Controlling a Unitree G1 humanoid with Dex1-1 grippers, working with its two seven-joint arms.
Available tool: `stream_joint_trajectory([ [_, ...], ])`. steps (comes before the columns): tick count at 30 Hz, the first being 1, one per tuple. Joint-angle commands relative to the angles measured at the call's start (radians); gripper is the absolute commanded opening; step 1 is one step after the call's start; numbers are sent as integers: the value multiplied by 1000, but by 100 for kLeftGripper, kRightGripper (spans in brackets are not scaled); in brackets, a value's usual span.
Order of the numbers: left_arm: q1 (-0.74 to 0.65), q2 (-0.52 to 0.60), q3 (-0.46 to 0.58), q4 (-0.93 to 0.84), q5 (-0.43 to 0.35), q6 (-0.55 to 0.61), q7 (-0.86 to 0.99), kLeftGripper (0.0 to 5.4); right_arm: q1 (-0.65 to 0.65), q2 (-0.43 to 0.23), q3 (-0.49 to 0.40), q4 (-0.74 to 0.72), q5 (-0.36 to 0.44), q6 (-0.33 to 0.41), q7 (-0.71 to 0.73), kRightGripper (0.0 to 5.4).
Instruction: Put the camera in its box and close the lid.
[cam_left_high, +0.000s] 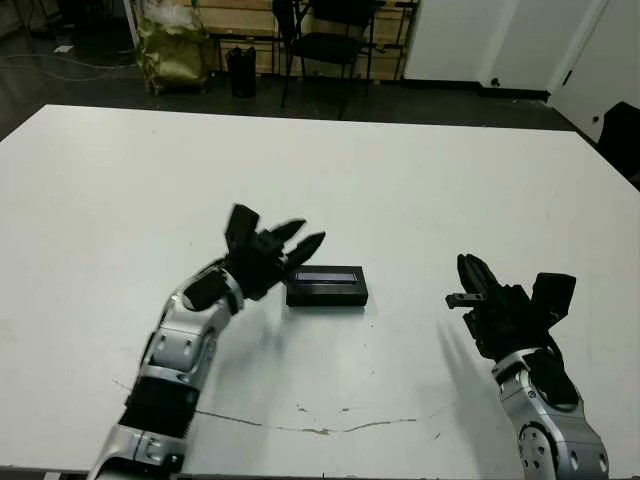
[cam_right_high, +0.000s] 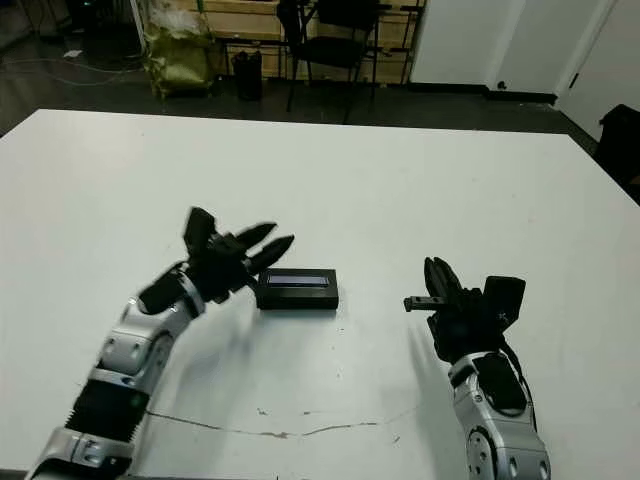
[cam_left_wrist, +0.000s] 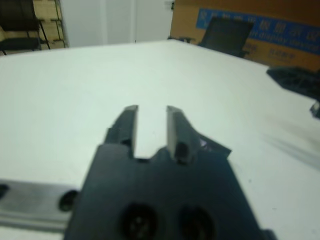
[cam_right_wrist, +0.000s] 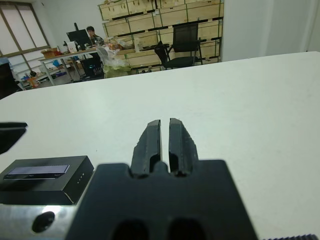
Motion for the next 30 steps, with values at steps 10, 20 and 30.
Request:
stream_joint_trajectory([
  [10, -29, 50, -146, -19, 215, -45, 73, 2, 12, 0, 8, 3, -15, -14, -5, 0],
  [20, 43, 70, -231, 7, 342, 4, 166, 2, 22, -1, 0, -7, 5, 4, -4, 0],
  [30, 47, 83, -230, 53, 342, 134, 129, 2, 15, -5, -9, 25, 5, -16, 11, 0],
])
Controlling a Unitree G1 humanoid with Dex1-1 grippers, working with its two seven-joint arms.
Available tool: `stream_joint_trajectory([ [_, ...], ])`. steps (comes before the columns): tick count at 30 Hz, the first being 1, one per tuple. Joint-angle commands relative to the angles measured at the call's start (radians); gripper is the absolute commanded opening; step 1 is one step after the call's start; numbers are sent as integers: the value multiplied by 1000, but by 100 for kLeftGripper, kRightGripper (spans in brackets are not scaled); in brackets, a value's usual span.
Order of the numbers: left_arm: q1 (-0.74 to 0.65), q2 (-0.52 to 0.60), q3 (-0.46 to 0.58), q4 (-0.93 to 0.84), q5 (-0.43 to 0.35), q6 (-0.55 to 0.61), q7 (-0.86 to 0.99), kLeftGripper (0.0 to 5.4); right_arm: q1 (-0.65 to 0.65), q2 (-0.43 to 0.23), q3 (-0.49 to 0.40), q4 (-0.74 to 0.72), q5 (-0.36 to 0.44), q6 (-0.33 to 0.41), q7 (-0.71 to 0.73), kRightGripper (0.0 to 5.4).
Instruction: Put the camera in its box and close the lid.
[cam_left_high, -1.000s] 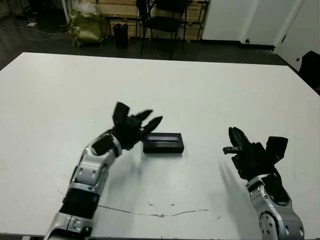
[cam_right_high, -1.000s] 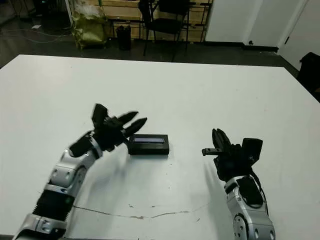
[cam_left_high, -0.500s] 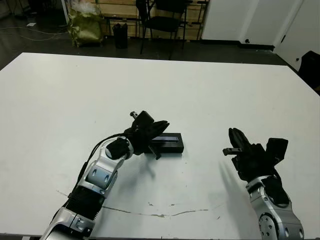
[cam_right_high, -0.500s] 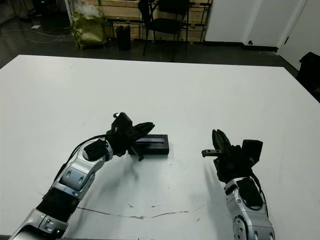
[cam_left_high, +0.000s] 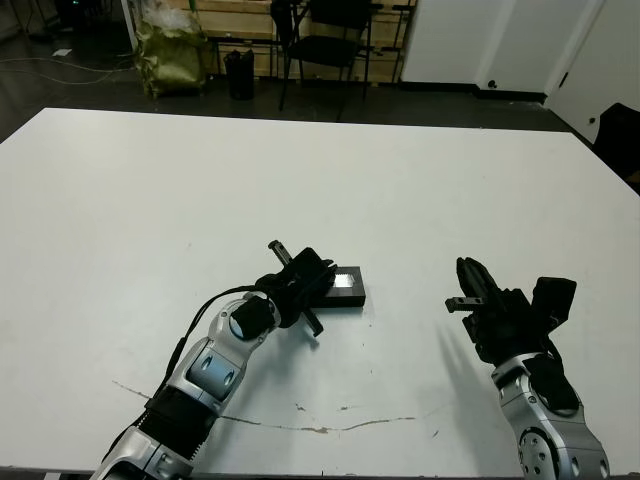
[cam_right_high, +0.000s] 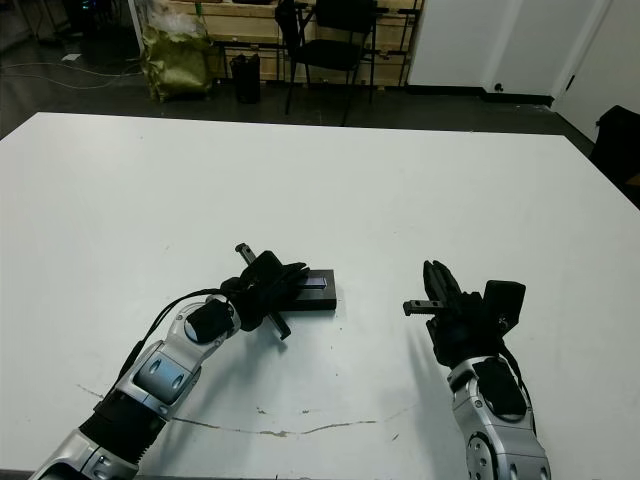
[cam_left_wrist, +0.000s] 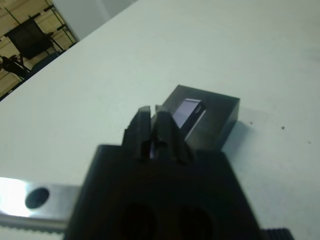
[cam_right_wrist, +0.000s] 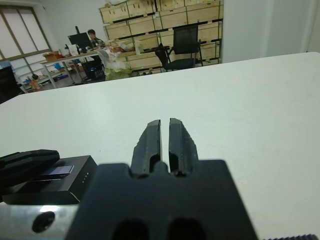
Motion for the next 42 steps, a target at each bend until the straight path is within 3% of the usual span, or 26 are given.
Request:
stream_joint_trajectory([
  [1, 45, 39, 7, 73, -1, 113, -25, 2, 2, -7, -13, 26, 0, -5, 5, 0],
  [6, 53, 37, 41, 35, -26, 140, -15, 2, -5, -13, -13, 20, -3, 11, -3, 0],
  [11, 85, 14, 200, -111, -174, 127, 3, 2, -14, -18, -13, -1, 1, 41, -12, 0],
  [13, 89, 14, 276, -178, -233, 82, 18, 2, -25, -11, -21, 18, 20, 21, 3, 0],
  [17, 83, 26, 407, -281, -319, 16, 58, 2, -54, -12, -29, 100, 21, -88, 61, 0],
  [22, 100, 60, 514, -346, -377, -65, 91, 2, -84, 1, -32, 110, 26, -105, 59, 0],
  [26, 144, 54, 556, -402, -382, -71, 156, 2, -106, 6, -23, 115, 0, -102, 27, 0],
  [33, 231, 31, 567, -331, -312, -244, 254, 2, -143, 20, -11, 176, -41, -147, 4, 0],
  [42, 324, -58, 541, -210, -274, -368, 376, 2, -178, 45, 29, 275, -182, -277, -65, 0],
])
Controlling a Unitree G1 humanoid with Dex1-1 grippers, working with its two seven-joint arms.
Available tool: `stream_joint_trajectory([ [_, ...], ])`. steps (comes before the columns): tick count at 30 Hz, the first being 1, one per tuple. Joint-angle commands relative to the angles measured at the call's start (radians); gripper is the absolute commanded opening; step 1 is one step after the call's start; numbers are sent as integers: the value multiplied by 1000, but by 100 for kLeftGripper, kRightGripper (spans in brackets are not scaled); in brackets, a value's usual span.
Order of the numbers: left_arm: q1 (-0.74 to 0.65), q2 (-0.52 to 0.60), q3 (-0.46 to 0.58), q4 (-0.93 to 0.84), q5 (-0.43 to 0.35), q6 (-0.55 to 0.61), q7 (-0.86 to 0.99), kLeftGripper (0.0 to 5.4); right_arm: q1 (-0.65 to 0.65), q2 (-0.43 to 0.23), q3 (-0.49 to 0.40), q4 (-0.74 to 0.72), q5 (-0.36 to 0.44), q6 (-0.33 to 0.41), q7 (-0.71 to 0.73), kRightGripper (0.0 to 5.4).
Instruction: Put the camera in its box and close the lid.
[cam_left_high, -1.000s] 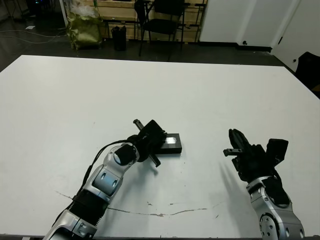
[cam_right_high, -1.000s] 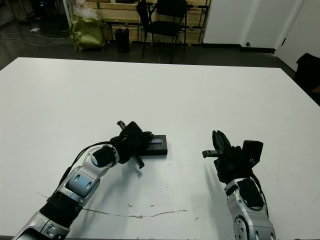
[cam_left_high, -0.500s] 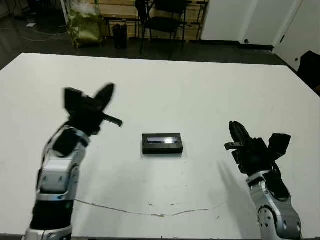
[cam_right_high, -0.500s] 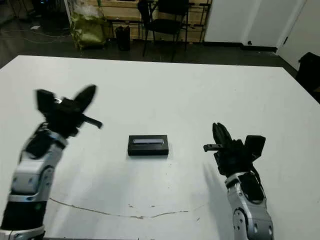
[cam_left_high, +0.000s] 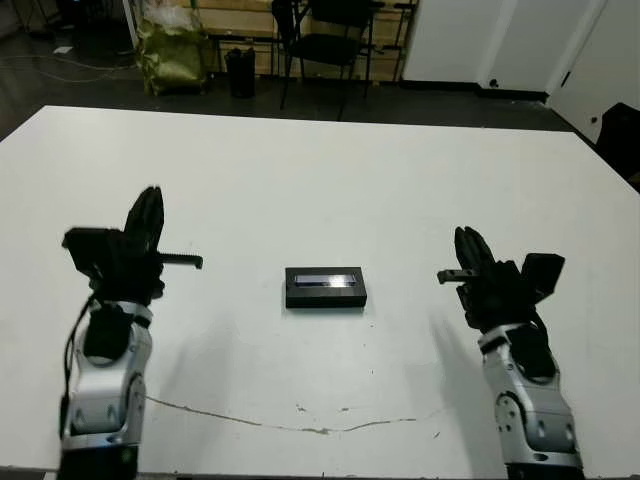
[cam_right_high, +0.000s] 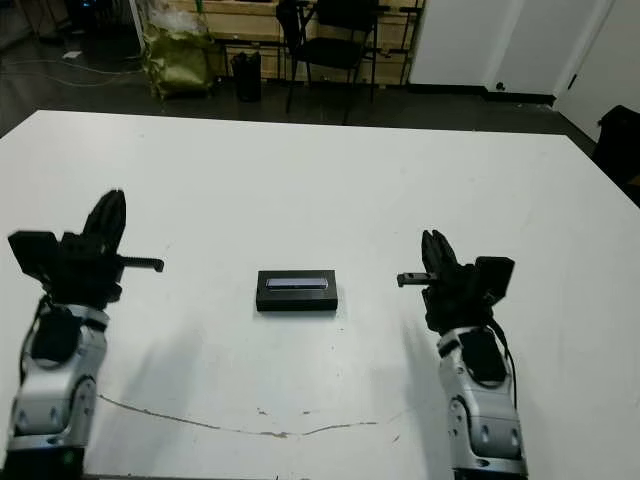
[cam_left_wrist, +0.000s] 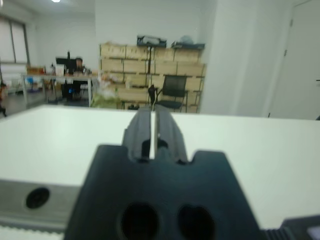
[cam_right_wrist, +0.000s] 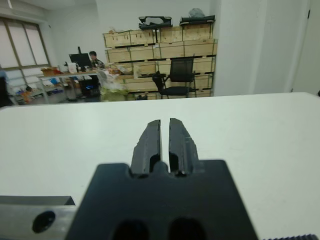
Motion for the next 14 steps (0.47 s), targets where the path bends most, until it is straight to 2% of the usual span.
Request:
stream_joint_trajectory([
  [1, 26, -23, -11, 61, 25, -37, 37, 2, -10, 8, 5, 43, -35, -33, -29, 0],
  [4, 26, -26, -18, 72, 26, -31, 48, 2, -12, 11, 10, 68, -44, -73, -26, 0],
  [14, 16, -19, -43, 47, 16, 21, 61, 2, -1, 16, 9, 39, -34, -34, -28, 0],
])
